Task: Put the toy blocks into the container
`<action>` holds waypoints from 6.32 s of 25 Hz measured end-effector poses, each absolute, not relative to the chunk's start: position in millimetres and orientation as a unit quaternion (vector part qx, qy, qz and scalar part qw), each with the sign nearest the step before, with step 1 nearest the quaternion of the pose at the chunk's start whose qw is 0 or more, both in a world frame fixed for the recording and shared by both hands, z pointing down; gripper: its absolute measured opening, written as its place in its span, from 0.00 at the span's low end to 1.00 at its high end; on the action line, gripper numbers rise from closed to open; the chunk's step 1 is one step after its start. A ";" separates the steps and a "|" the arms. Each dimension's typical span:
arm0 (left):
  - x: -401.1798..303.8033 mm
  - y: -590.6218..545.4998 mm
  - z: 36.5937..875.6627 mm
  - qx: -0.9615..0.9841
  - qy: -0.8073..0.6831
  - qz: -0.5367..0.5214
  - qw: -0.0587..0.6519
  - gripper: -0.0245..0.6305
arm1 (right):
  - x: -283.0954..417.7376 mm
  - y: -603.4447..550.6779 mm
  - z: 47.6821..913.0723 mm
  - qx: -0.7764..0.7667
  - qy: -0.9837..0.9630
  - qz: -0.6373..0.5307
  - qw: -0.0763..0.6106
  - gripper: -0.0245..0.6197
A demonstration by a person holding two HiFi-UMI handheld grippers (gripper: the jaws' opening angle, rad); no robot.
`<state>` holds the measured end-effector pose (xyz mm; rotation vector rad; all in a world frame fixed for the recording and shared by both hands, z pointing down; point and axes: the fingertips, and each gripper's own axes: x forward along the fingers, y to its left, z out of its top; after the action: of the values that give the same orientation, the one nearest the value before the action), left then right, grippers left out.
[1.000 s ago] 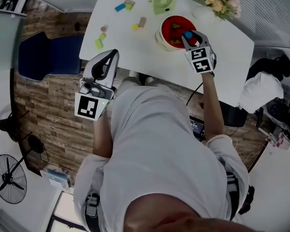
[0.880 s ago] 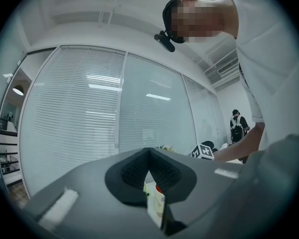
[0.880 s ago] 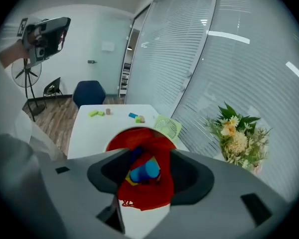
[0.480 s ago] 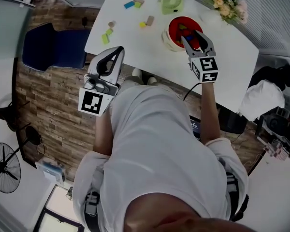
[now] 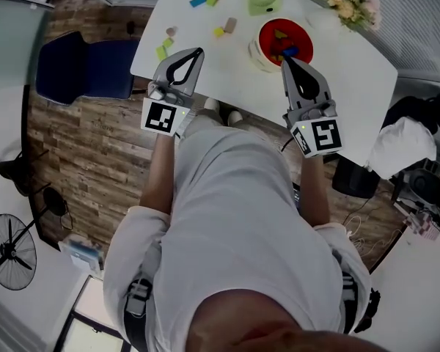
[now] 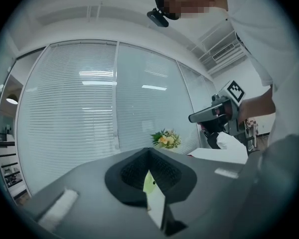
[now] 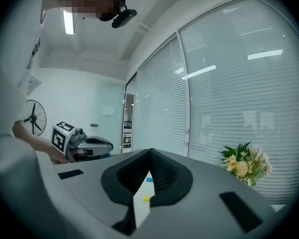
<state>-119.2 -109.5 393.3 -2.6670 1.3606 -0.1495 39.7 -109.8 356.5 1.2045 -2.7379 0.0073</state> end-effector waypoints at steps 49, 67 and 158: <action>-92.1 -233.7 514.7 -0.916 0.386 -0.112 -0.013 0.24 | 71.6 -90.9 289.3 0.418 -0.908 0.027 0.009 0.04; 89.0 -182.8 485.5 -0.971 0.164 -0.153 0.082 0.24 | 113.7 -54.2 285.4 0.449 -0.893 0.025 -0.011 0.04; -73.5 -194.1 408.3 -0.935 0.348 -0.045 0.040 0.24 | 92.1 -77.8 294.2 0.419 -0.905 0.072 -0.021 0.04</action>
<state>-73.5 -194.1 408.3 -2.8654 1.0671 -0.1367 92.1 -77.8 294.2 1.3345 -2.8821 0.2288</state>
